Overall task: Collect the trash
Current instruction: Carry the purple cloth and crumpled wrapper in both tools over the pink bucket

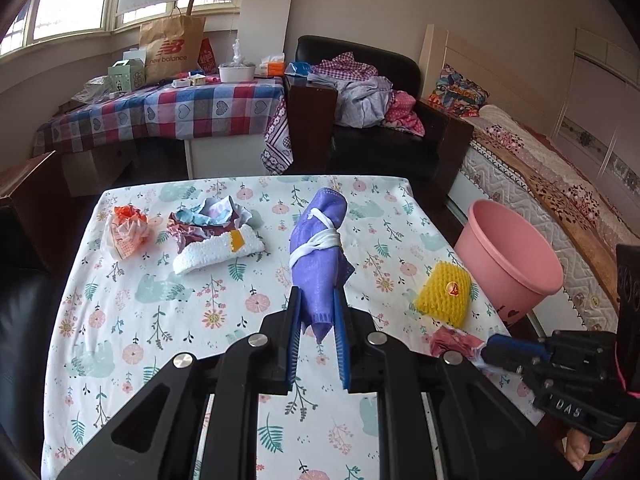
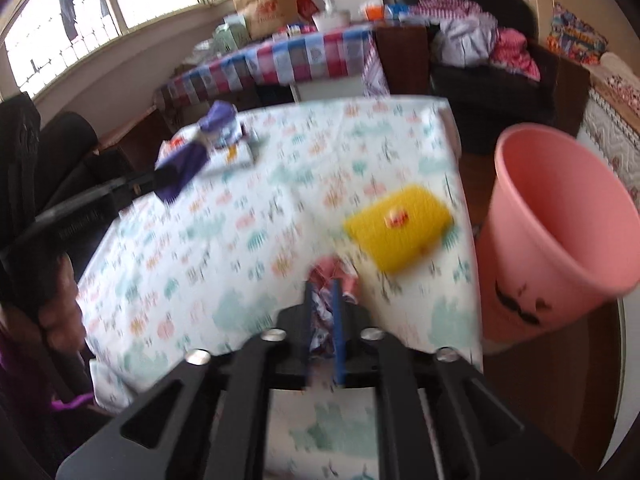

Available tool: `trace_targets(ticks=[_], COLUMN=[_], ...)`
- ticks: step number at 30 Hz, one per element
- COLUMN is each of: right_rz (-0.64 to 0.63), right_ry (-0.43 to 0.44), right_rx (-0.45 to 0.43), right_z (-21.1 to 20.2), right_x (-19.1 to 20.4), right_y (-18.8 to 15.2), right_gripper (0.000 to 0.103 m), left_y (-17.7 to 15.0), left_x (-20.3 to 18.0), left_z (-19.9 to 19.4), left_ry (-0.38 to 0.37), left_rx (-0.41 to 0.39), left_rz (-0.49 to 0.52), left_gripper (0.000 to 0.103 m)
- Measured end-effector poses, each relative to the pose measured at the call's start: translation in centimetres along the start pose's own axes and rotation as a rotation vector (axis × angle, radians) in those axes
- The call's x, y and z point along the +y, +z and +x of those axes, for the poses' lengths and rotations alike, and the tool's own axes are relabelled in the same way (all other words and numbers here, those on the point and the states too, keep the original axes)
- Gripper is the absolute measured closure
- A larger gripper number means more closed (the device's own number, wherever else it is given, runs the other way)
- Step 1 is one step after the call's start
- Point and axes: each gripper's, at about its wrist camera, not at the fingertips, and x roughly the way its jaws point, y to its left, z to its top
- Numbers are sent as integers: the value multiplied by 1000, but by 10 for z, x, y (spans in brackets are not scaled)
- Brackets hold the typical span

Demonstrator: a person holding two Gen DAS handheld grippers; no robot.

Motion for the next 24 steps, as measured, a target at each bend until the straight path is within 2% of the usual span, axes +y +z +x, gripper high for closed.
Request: trace_targets(ticks=[1,2,5,12,17,21,24], right_rz=[5,8,5,41,56,76,71], right_ry=[-7,-15,-35,10,-3,43,13], right_rx=[9,14,32,3,6,-5,-10], right_z=[1,1,3,-11,-11,-8,-3], right_x=[-2,-3,-6,-18,-26,-26,-26], right_y=[-5,-9,-20,-30,-33,-30,-29], right_gripper=[71,66,65,65,65,65,65], left_y=[-1,-1,-3,-7,-9,-11,-11], left_x=[-1,-2,-4,-8,-11,-18,-23], left_z=[0,1,1,5,7,9,9], left_ry=[-3,-5,-11,-17,-26,-29,-30], left_rx=[1,2,4,22,27,37,34], left_rz=[1,3,11,18,21,39,49], left_gripper=[89,89,89,89,89,89,89])
